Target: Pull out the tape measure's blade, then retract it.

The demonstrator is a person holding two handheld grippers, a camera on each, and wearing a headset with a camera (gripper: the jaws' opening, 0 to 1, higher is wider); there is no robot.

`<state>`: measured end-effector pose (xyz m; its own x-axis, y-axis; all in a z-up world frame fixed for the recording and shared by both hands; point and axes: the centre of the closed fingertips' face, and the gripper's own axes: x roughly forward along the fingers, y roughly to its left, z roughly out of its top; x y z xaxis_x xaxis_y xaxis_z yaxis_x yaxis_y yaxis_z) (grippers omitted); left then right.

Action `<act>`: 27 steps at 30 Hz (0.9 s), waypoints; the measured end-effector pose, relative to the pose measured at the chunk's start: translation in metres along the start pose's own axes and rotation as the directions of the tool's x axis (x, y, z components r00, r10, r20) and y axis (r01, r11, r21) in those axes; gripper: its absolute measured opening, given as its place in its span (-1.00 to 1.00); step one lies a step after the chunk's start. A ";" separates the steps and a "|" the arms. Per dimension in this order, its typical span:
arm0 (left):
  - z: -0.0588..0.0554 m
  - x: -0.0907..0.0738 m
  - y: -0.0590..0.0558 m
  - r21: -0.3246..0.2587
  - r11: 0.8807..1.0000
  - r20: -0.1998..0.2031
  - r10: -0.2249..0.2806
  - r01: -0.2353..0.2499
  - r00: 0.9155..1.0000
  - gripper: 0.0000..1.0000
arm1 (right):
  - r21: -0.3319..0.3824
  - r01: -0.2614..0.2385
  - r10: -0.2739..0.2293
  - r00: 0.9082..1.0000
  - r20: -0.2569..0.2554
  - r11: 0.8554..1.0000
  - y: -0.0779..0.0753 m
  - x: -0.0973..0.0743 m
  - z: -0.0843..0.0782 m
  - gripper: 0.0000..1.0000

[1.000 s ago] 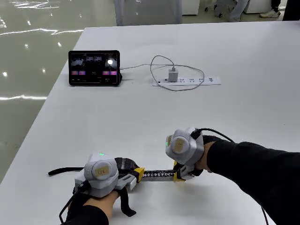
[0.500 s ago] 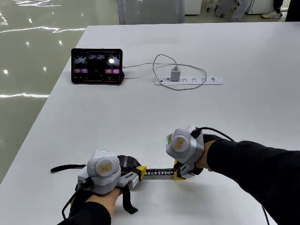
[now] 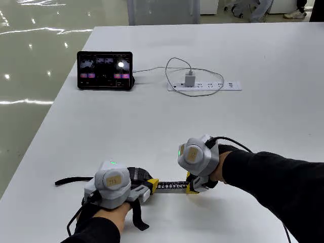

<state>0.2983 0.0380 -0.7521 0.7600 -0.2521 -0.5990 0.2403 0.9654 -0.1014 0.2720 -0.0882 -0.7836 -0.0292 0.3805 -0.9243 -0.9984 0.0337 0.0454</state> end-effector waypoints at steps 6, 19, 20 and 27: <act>0.000 0.000 0.000 0.002 1.000 -0.004 -0.001 0.001 1.000 0.23 | 0.012 0.006 -0.006 1.000 -0.002 1.000 0.001 0.001 0.002 -0.82; 0.000 -0.001 0.000 0.007 1.000 0.001 -0.005 0.005 1.000 0.23 | 0.024 -0.004 0.004 1.000 0.002 1.000 0.001 0.002 0.006 -0.82; 0.000 -0.001 0.000 0.007 1.000 0.004 -0.005 0.005 1.000 0.23 | 0.028 -0.006 0.006 1.000 0.004 1.000 0.001 0.003 0.006 -0.82; 0.000 -0.001 -0.001 0.008 1.000 -0.002 -0.005 0.005 1.000 0.23 | 0.019 -0.003 0.003 1.000 0.001 1.000 0.002 0.003 0.007 -0.82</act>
<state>0.2973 0.0377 -0.7514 0.7578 -0.2571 -0.5997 0.2493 0.9635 -0.0980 0.2703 -0.0807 -0.7836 -0.0323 0.3811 -0.9239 -0.9972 0.0503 0.0557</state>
